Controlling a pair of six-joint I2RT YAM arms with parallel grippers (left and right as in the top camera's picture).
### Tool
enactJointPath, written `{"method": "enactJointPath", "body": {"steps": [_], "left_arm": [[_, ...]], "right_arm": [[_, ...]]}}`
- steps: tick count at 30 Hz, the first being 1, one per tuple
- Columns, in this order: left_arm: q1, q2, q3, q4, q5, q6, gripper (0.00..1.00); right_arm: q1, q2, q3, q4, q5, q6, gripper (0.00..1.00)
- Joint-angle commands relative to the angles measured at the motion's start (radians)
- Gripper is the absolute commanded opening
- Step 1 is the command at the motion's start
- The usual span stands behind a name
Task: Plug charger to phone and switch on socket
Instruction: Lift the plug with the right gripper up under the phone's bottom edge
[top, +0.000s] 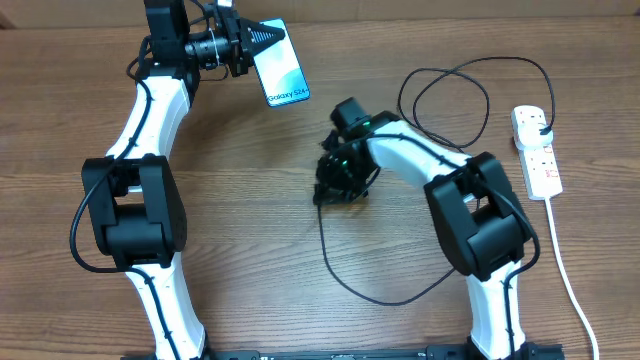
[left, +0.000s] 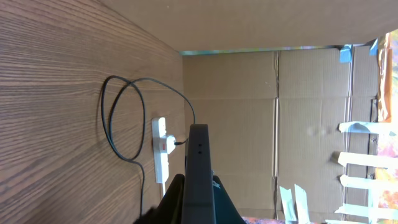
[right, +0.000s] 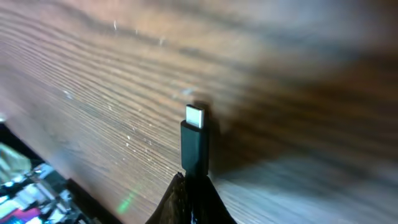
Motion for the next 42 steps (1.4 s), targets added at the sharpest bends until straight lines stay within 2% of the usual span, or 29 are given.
{"method": "enactJointPath", "body": {"steps": [1, 8, 20, 42], "left_arm": [[-0.007, -0.006, 0.010, 0.004, 0.034, -0.011, 0.04], [-0.008, -0.006, 0.010, 0.003, 0.058, -0.011, 0.04], [-0.043, -0.006, 0.010, -0.004, 0.064, -0.011, 0.04], [-0.066, -0.006, 0.010, -0.004, 0.064, -0.010, 0.04]], "right_arm": [[-0.052, -0.006, 0.033, 0.023, -0.136, -0.110, 0.04], [-0.104, -0.124, 0.033, 0.071, -0.185, -0.159, 0.04], [-0.088, -0.332, 0.033, 0.131, -0.147, -0.158, 0.04], [-0.087, -0.366, 0.033, 0.138, -0.147, -0.175, 0.04]]}}
